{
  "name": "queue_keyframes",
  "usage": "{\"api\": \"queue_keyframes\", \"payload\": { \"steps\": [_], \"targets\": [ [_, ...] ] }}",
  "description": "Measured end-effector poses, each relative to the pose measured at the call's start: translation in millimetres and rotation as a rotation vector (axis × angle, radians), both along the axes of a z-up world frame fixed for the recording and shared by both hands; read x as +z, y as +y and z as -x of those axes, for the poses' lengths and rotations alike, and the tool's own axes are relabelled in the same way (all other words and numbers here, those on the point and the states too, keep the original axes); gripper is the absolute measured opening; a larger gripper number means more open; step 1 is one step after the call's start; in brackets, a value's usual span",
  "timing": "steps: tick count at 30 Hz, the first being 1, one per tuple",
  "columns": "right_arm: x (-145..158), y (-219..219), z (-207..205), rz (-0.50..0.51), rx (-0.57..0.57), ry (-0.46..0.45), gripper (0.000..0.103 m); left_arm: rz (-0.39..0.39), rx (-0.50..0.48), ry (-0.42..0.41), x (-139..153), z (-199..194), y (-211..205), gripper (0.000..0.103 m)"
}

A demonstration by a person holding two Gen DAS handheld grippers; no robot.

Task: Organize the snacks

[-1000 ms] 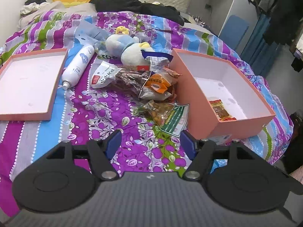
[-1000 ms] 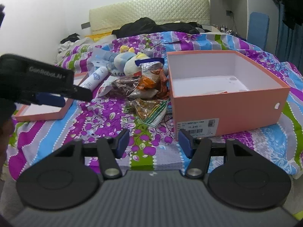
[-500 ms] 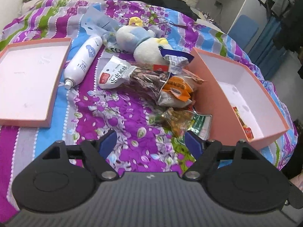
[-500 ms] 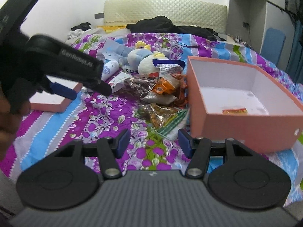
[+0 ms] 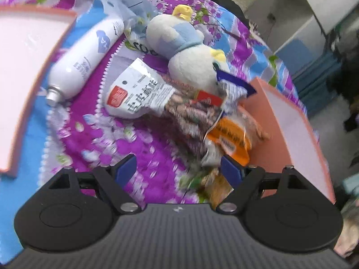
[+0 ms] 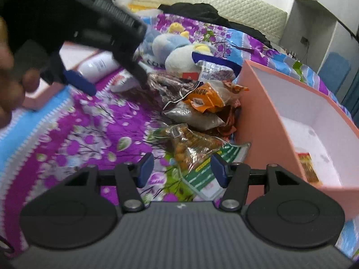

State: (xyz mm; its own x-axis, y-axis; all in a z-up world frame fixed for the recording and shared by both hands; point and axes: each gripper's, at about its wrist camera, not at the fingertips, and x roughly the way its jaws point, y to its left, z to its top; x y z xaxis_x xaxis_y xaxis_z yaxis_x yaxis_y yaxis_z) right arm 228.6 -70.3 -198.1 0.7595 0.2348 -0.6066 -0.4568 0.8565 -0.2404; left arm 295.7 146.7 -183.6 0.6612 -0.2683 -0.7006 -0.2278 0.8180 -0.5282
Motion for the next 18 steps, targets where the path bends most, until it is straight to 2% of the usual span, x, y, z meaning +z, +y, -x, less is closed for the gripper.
{"api": "queue_keyframes", "payload": {
  "steps": [2,4,9,14,18],
  "targets": [
    [-6.8,5.8,-9.5,0.038,0.012,-0.011,0.058,0.054,-0.004,-0.022,-5.8,-12.3,4.4,0.085],
    [-14.0,11.9,-18.1,0.069,0.04,-0.005,0.058,0.075,0.0,-0.031,-11.7,-24.1,4.6,0.085],
    [-31.1,30.2,-29.7,0.181,0.109,-0.053,0.058,0.216,0.027,-0.042,-31.1,-53.6,10.8,0.085],
    [-41.4,38.3,-39.3,0.238,0.139,-0.082,0.058,0.266,0.053,-0.024,-47.4,-73.6,12.9,0.084],
    [-42.5,37.8,-49.1,0.225,0.156,-0.059,0.06,0.274,0.081,-0.025,-55.9,-81.0,12.0,0.083]
  ]
}}
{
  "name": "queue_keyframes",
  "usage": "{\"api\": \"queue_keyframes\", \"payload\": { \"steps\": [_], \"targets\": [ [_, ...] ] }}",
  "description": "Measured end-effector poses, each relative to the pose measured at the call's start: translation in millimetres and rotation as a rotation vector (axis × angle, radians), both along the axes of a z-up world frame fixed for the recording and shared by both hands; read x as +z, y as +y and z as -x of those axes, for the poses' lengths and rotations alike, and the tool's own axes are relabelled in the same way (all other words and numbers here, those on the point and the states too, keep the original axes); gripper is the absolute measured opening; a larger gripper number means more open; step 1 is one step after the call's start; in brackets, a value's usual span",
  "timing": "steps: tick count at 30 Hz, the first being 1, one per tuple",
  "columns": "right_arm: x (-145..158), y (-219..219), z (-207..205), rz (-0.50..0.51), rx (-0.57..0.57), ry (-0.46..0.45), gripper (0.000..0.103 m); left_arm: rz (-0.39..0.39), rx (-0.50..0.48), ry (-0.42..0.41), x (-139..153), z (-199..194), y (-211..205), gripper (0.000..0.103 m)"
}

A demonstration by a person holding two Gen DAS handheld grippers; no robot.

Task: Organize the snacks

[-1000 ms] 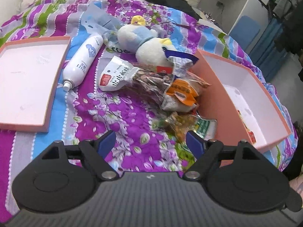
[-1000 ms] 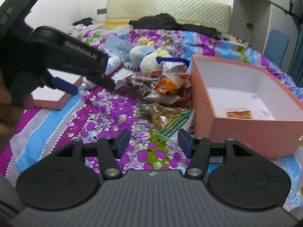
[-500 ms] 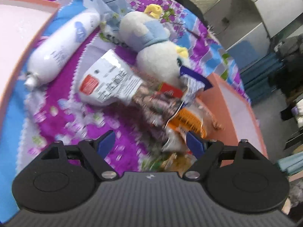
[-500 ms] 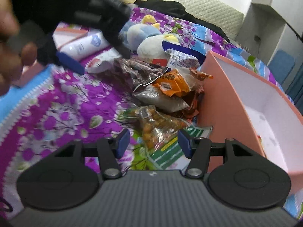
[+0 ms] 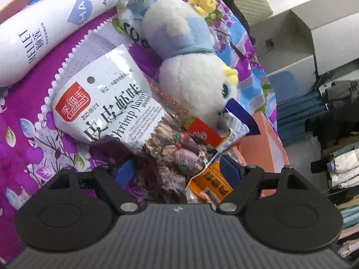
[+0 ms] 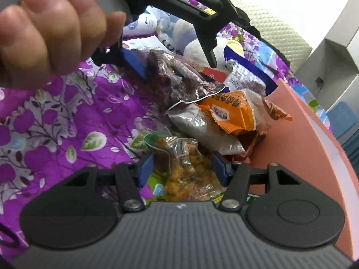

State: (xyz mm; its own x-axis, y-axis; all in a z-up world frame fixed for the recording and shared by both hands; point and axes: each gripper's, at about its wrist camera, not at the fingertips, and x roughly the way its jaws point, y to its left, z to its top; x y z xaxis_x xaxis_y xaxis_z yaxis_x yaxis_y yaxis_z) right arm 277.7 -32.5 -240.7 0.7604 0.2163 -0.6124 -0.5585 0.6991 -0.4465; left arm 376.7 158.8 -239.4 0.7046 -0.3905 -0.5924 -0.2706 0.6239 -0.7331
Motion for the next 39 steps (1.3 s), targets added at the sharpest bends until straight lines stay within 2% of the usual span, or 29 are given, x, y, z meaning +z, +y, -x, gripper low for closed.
{"api": "queue_keyframes", "payload": {
  "steps": [3,5,7,8,10,13,16,24,32,39],
  "targets": [
    [0.0,-1.5,-4.6,-0.01,0.003,0.02,0.059,0.014,0.037,0.019,-9.3,-2.0,0.6,0.074],
    [0.8,-2.2,-5.4,-0.015,0.002,0.026,0.056,0.023,0.062,0.033,-14.6,-3.3,0.5,0.063],
    [2.0,-3.0,-6.1,-0.014,0.004,0.029,0.054,0.051,0.08,0.027,-18.0,-3.5,1.2,0.058],
    [2.8,-3.4,-6.4,-0.015,0.003,0.034,0.053,0.043,0.095,0.034,-17.3,-2.6,0.9,0.053],
    [5.9,-5.5,-8.2,-0.026,-0.002,0.056,0.051,0.022,0.101,0.038,-11.2,-1.4,-0.9,0.049],
    [11.9,-10.5,-12.3,-0.058,-0.012,0.089,0.047,0.019,0.108,0.007,-1.5,8.1,3.1,0.047],
    [17.0,-13.7,-8.5,-0.054,-0.009,0.099,0.044,0.011,0.093,0.011,5.2,20.8,5.1,0.047],
    [33.7,-33.6,24.8,-0.112,-0.029,0.137,0.039,-0.054,0.073,-0.005,39.0,65.3,-0.3,0.047],
    [52.8,-53.3,49.5,-0.188,-0.061,0.151,0.039,-0.219,0.028,0.023,75.1,115.6,-10.2,0.046],
    [69.8,-73.5,70.9,-0.283,-0.1,0.188,0.038,-0.285,0.004,0.02,91.8,158.8,-15.8,0.046]
  ]
}}
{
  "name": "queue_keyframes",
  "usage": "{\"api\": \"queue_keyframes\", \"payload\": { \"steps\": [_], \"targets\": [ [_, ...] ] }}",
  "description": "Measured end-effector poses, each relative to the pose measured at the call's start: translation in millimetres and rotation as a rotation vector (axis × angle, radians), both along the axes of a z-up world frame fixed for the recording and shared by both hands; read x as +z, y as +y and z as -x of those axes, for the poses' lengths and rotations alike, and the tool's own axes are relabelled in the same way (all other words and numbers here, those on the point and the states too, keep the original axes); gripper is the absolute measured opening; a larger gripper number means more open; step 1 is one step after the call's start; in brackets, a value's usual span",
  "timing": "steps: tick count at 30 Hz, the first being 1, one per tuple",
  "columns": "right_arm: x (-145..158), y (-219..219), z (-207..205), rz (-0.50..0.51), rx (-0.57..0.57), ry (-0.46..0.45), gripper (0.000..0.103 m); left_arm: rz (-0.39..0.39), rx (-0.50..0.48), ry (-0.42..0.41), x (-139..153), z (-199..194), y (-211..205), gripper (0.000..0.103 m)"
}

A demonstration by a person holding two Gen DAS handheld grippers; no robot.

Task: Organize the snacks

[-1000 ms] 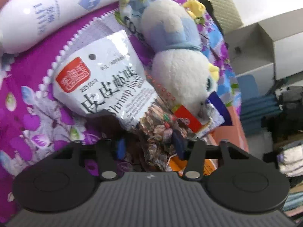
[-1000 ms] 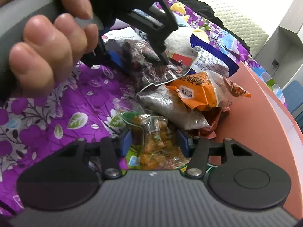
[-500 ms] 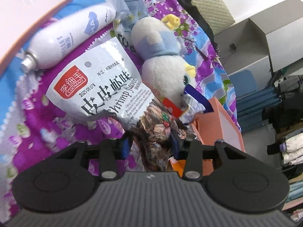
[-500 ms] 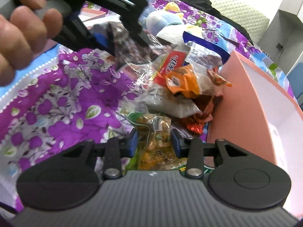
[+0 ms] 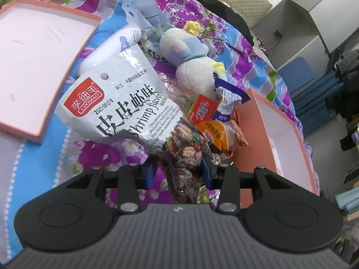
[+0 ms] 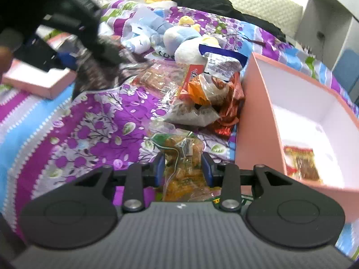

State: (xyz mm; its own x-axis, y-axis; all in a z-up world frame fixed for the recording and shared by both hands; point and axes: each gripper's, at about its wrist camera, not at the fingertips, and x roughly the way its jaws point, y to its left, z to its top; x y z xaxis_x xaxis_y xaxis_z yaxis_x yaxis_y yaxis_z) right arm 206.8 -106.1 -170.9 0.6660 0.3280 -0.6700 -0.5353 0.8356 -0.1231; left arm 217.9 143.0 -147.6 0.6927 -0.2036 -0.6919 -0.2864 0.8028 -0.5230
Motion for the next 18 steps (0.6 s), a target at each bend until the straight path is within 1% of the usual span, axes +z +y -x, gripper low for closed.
{"api": "queue_keyframes", "payload": {
  "steps": [3,6,8,12,15,18],
  "targets": [
    [5.3,-7.6,8.9,-0.037,-0.015,0.02,0.038,-0.019,-0.006,-0.002,4.4,17.9,-4.6,0.046],
    [8.3,-16.3,15.1,-0.066,-0.038,0.035,0.038,-0.056,-0.016,-0.008,10.7,35.5,-10.7,0.046],
    [10.9,-25.1,19.9,-0.114,-0.05,0.051,0.038,-0.075,-0.025,-0.013,13.9,46.3,-15.2,0.046],
    [17.0,-39.9,30.2,-0.19,-0.076,0.082,0.038,-0.148,-0.056,-0.018,19.0,66.7,-29.7,0.046],
    [22.1,-50.1,38.5,-0.239,-0.094,0.098,0.038,-0.167,-0.085,-0.022,19.3,79.6,-40.8,0.046],
    [28.1,-58.9,47.3,-0.277,-0.104,0.101,0.038,-0.208,-0.118,-0.014,19.4,93.1,-55.1,0.046]
  ]
}}
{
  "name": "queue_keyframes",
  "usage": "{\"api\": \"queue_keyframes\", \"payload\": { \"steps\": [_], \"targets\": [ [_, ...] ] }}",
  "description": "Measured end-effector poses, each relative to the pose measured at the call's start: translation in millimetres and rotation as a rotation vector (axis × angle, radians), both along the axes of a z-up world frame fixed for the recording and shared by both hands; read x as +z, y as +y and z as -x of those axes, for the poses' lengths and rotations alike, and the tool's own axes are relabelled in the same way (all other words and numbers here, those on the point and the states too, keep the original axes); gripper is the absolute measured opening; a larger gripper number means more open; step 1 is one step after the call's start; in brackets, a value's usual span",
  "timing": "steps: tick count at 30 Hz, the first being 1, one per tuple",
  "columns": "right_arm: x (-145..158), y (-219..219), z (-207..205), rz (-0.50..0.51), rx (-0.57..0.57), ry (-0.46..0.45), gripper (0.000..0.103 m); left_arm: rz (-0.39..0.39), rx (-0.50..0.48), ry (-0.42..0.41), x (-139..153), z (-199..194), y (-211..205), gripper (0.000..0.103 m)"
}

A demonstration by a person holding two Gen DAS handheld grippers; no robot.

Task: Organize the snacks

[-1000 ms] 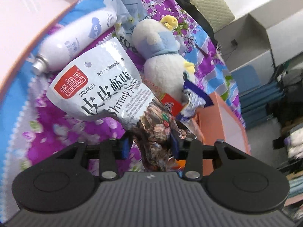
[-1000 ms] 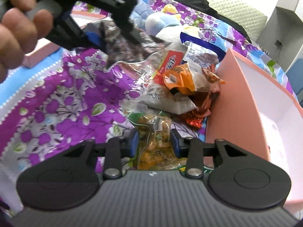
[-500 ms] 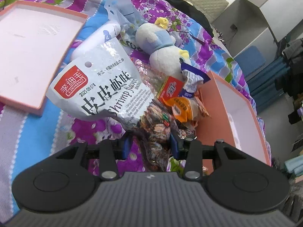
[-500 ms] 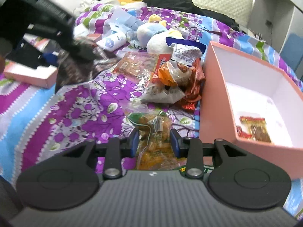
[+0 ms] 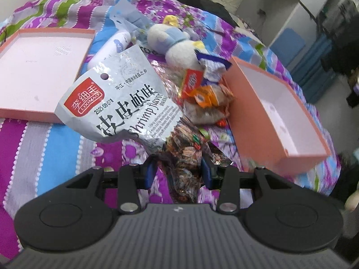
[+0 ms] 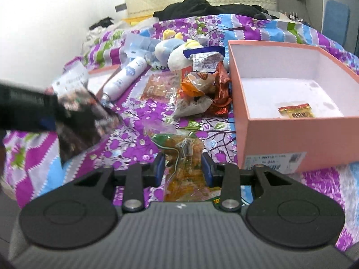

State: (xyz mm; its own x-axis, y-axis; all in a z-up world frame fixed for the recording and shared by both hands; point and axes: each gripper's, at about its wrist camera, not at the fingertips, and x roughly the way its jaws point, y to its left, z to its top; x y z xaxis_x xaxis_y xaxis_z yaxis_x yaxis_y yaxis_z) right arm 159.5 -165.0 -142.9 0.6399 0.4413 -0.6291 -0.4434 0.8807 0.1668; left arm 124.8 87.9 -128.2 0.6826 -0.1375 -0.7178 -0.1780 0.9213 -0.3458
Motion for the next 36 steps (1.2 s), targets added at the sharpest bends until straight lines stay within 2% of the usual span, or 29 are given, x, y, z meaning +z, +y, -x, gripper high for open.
{"api": "queue_keyframes", "payload": {
  "steps": [6,12,15,19,27,32,36],
  "targets": [
    [17.3,-17.9,19.4,-0.036,-0.03,-0.018,0.038,-0.062,-0.065,0.027,3.3,23.4,-27.8,0.046],
    [34.2,-41.8,33.6,-0.073,-0.072,-0.025,0.038,-0.06,-0.113,0.044,9.9,36.3,-49.2,0.046],
    [43.5,-53.8,38.7,-0.089,-0.093,-0.031,0.038,-0.09,-0.133,0.017,20.2,41.2,-64.7,0.046],
    [59.9,-65.4,45.5,-0.099,-0.108,-0.063,0.038,-0.087,-0.167,-0.028,38.0,40.6,-81.5,0.046],
    [88.0,-82.8,41.5,-0.116,-0.132,-0.132,0.038,-0.102,-0.223,-0.092,71.8,18.9,-108.8,0.046],
    [100.0,-92.6,28.3,-0.108,-0.147,-0.154,0.038,-0.104,-0.25,-0.115,87.4,-7.4,-124.3,0.046],
    [118.2,-103.0,13.8,-0.089,-0.158,-0.207,0.038,-0.118,-0.279,-0.162,107.4,-30.9,-137.1,0.046]
  ]
}}
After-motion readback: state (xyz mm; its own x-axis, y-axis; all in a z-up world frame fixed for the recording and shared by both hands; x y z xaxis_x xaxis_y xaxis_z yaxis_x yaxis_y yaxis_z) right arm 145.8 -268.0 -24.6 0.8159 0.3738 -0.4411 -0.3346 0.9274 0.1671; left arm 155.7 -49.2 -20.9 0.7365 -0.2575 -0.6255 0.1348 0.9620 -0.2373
